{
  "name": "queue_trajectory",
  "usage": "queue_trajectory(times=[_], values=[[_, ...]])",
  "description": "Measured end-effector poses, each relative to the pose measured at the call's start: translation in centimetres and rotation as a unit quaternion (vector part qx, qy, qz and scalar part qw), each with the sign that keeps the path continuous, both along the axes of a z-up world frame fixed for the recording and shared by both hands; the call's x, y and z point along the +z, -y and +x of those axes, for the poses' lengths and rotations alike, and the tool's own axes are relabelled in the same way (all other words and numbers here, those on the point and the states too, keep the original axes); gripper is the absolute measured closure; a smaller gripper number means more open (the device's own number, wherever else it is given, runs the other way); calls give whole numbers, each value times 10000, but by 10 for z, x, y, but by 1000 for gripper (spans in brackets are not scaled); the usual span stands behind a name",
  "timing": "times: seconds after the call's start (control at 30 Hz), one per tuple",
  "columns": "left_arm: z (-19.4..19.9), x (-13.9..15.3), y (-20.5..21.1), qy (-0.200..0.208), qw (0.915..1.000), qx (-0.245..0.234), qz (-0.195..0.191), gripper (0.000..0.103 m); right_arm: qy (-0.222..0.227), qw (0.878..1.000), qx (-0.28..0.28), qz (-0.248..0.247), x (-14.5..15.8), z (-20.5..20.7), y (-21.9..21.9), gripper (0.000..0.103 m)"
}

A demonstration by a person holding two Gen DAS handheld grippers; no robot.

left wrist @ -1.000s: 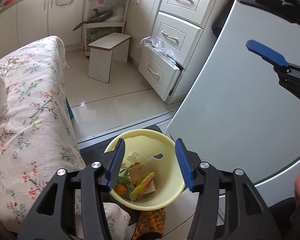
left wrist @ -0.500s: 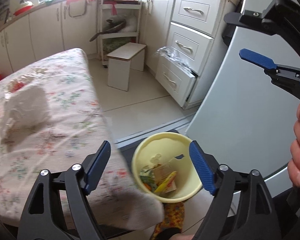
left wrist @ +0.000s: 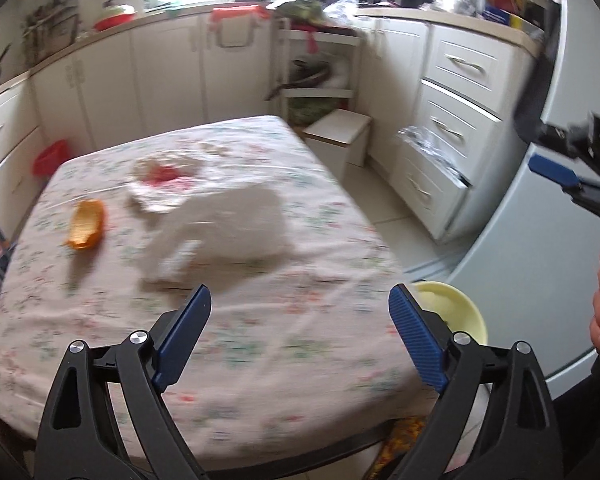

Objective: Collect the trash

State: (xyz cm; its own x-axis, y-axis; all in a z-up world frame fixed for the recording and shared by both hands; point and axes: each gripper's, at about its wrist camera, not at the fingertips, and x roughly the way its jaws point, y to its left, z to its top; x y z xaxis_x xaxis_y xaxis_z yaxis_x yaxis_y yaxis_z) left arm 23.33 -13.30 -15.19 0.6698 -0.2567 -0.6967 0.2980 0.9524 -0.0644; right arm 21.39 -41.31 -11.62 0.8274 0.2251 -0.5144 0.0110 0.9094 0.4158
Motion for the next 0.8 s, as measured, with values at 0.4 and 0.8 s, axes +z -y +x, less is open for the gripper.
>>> queue_trajectory(times=[0.4,0.8], values=[[22,1,-88,68,9976,676,-124,16,-208,9974,624,-299,-10,25,-63,36],[54,-4,-183,-59,9829,1642,-826,17,-423,9906,1179,-552,-21,51,-120,35]])
